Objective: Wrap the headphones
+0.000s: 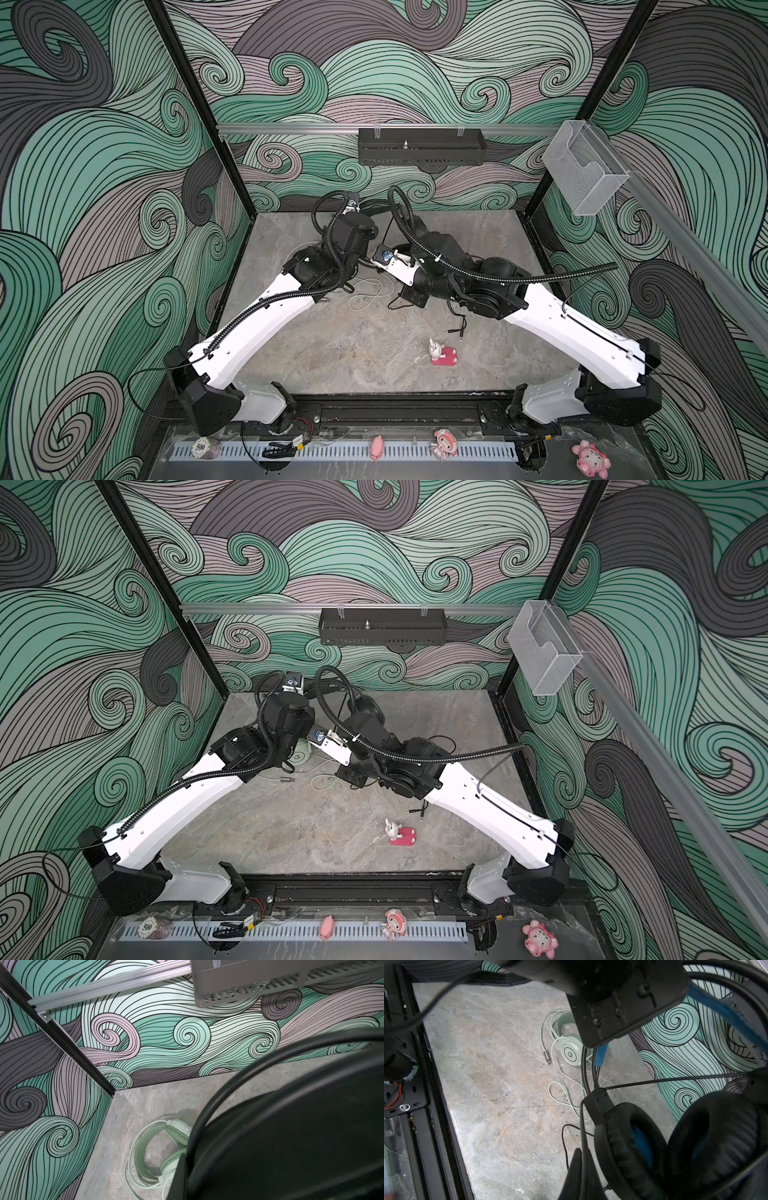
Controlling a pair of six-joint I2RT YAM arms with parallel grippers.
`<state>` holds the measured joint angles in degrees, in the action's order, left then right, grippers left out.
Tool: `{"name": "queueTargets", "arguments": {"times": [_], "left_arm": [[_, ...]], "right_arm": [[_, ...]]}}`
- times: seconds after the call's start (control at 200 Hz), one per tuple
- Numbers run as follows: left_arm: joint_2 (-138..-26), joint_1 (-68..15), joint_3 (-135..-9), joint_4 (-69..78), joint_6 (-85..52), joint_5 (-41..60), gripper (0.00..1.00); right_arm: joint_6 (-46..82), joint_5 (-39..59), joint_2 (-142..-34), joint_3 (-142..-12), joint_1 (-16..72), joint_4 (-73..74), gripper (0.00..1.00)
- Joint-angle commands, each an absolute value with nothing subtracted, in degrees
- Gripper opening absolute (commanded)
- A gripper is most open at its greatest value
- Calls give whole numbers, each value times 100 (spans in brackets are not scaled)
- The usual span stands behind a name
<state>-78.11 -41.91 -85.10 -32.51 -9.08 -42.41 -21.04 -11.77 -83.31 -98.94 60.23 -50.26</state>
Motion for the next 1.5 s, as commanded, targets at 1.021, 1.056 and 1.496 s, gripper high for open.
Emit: {"name": "queueTargets", "arguments": {"times": [1.021,1.056,1.496], "left_arm": [[-6938,-4499,-8141,-3256,240,-4973,0],[-6912,-4508,-8115,-3183,394,-4975,0],[-6880,-4553,-8378,-3601,1521,-3932,0]], "right_arm": [[-2427,-1821,-8002,-10556,6228,-5183,0],[-2539,-1910,-7973,-10544,6224,-5195,0],[-4446,-3634,-7732,-10559,6392,-4832,2]]}}
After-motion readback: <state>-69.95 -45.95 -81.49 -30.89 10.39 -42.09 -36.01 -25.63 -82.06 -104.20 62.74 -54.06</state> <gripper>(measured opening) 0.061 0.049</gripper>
